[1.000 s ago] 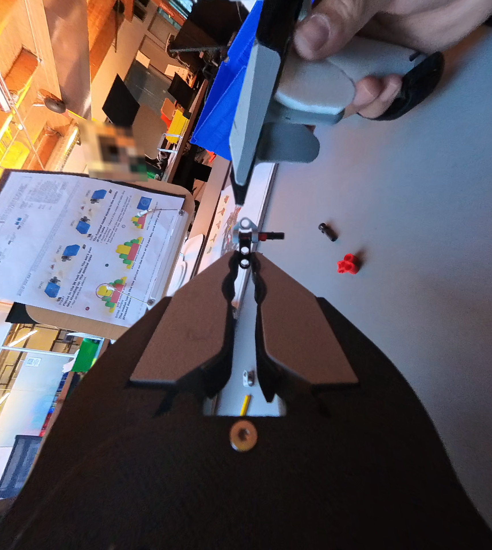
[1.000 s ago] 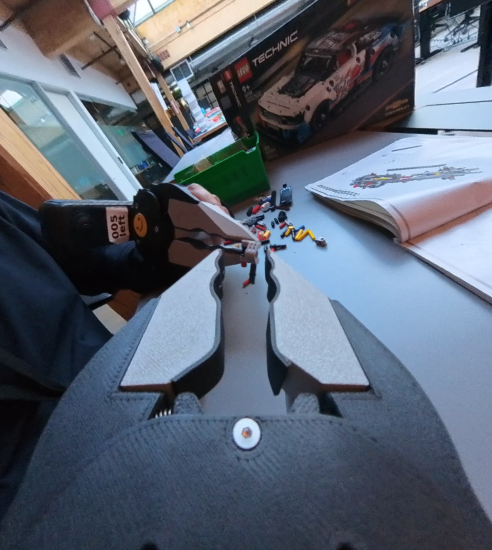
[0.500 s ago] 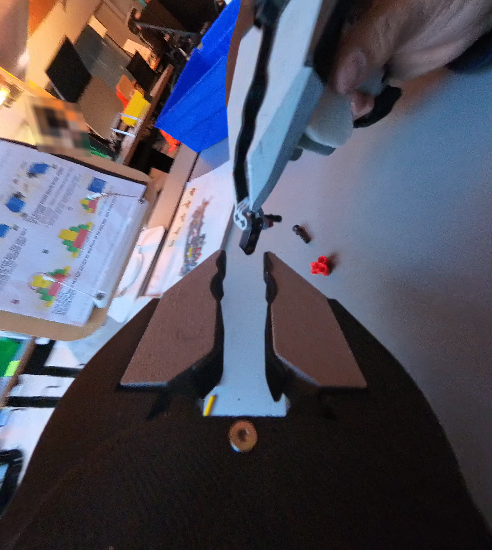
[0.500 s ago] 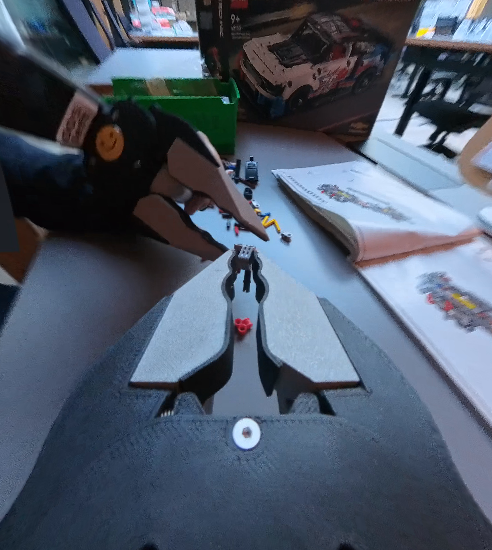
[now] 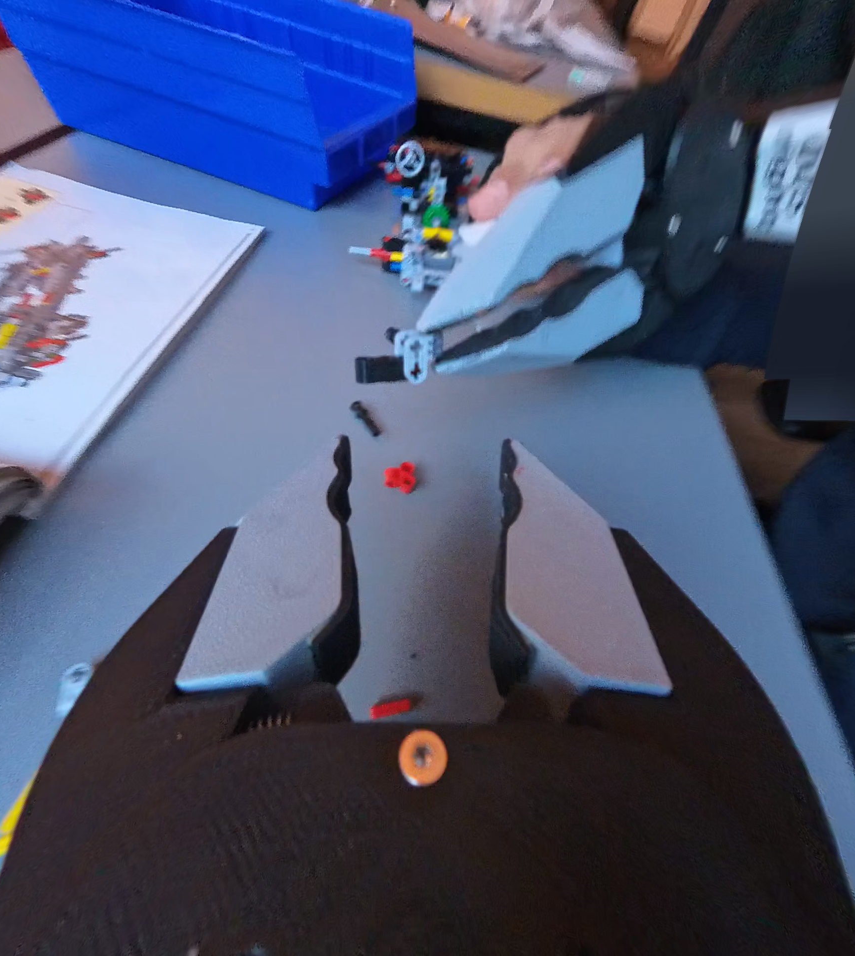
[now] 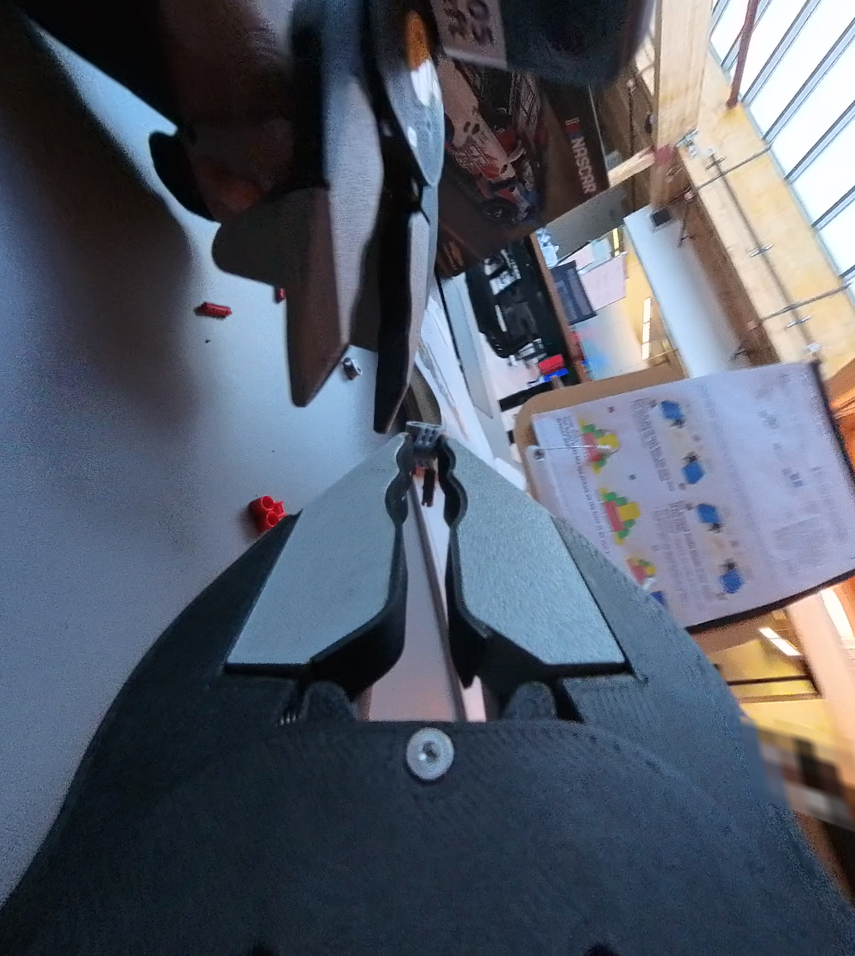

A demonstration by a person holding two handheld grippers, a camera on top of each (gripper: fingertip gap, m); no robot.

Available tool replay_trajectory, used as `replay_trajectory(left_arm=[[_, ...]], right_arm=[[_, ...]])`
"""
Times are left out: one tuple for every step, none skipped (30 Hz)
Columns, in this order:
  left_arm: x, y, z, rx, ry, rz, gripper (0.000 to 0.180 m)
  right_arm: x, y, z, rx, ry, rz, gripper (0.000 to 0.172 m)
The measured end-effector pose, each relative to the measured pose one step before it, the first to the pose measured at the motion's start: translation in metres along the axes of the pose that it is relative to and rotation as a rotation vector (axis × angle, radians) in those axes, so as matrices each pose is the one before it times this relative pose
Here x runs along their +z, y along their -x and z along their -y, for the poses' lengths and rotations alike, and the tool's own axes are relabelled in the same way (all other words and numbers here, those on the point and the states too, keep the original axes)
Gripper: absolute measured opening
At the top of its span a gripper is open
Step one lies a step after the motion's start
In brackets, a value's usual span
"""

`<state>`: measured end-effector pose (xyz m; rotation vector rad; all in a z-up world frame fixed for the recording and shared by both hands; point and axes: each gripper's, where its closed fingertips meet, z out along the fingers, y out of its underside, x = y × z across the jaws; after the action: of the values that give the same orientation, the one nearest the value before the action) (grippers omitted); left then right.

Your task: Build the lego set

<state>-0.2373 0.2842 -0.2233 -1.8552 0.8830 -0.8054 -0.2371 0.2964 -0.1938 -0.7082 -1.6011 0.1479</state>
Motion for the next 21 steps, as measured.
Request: replay_trajectory(left_arm=[[-0.0011, -0.00267, 0.00386, -0.0594, -0.0298, -0.0493, 0.056], [-0.00174, -0.00199, 0.00404, -0.0496, -0.0294, -0.0415, 0.055], [-0.00249, -0.00189, 0.00342, -0.0297, -0.0249, -0.0322, 0.051], [-0.00282, -0.00116, 0.00302, -0.0107, -0.0205, -0.017, 0.046], [-0.00275, 0.00025, 0.00234, 0.0003, -0.0135, 0.0011, 0.044], [-0.00213, 0.00032, 0.00132, 0.0028, -0.0041, 0.0061, 0.044], [-0.0014, -0.00131, 0.00094, -0.0025, -0.0009, -0.0057, 0.046], [-0.00086, -0.00328, 0.00126, -0.007, -0.0048, -0.0199, 0.045], [-0.00054, -0.00342, 0.00187, -0.0079, -0.0111, -0.0216, 0.046], [-0.00032, -0.00135, 0.00089, -0.0066, -0.0077, -0.0121, 0.047], [-0.00052, -0.00103, 0.00029, -0.0058, -0.005, -0.0136, 0.045], [-0.00097, -0.00098, 0.0005, -0.0055, -0.0062, -0.0138, 0.043], [-0.00137, -0.00055, 0.00061, -0.0043, -0.0065, -0.0096, 0.04], [-0.0015, -0.00081, 0.00132, -0.0029, -0.0099, -0.0096, 0.037], [-0.00141, -0.0015, 0.00197, -0.0026, -0.013, -0.0125, 0.035], [-0.00115, -0.00178, 0.00174, -0.0056, -0.0121, -0.0149, 0.032], [-0.00066, -0.00216, 0.00194, -0.0127, -0.014, -0.0201, 0.03], [-0.00019, -0.00321, 0.00222, -0.0225, -0.0181, -0.0315, 0.029], [0.00005, -0.00402, 0.00199, -0.0323, -0.0188, -0.0424, 0.028], [0.00011, -0.00285, 0.00153, -0.0384, -0.0154, -0.039, 0.028], [-0.00009, -0.00197, 0.00059, -0.0321, -0.0086, -0.0338, 0.028]], right_arm=[[0.00057, 0.00173, 0.00337, -0.0513, 0.0063, -0.0179, 0.005], [0.00066, 0.00167, 0.00404, -0.0497, 0.0025, -0.0193, 0.006], [0.00064, 0.00123, 0.00403, -0.0467, 0.0026, -0.0202, 0.006], [0.00015, 0.00171, 0.00377, -0.0408, 0.0012, -0.0146, 0.005], [0.0, 0.00152, 0.0034, -0.0313, -0.0032, -0.0117, 0.006], [-0.00007, 0.00088, 0.0024, -0.0207, -0.0046, -0.0099, 0.005], [0.00009, 0.00062, 0.00131, -0.0068, -0.0041, -0.0042, 0.006], [0.00018, 0.00116, 0.00077, 0.0081, -0.0056, 0.0057, 0.006], [0.00024, 0.00105, 0.00044, 0.0143, -0.0059, 0.0077, 0.006], [-0.00029, -0.00061, 0.00098, 0.0125, -0.0093, -0.0008, 0.006], [-0.00074, -0.00046, 0.00202, 0.0128, -0.0139, 0.0018, 0.006], [-0.00083, -0.0003, 0.00238, 0.0177, -0.0168, 0.0028, 0.006], [-0.00067, -0.00029, 0.0019, 0.0168, -0.0149, 0.0026, 0.006], [-0.00073, -0.00085, 0.00099, 0.0111, -0.0099, -0.0008, 0.006], [-0.00102, -0.00129, 0.00131, 0.0096, -0.0119, -0.0027, 0.006], [-0.00132, -0.00173, 0.00179, 0.0112, -0.0149, -0.0038, 0.006], [-0.00143, -0.00194, 0.00181, 0.0092, -0.0118, -0.0053, 0.006], [-0.00172, -0.00197, 0.00265, 0.0052, -0.0131, -0.0063, 0.006], [-0.00214, -0.00147, 0.00476, 0.0033, -0.0228, -0.0042, 0.006], [-0.00186, -0.00029, 0.00593, 0.0053, -0.0268, 0.0009, 0.005], [-0.00108, 0.00045, 0.00471, 0.0042, -0.019, 0.0044, 0.005]])
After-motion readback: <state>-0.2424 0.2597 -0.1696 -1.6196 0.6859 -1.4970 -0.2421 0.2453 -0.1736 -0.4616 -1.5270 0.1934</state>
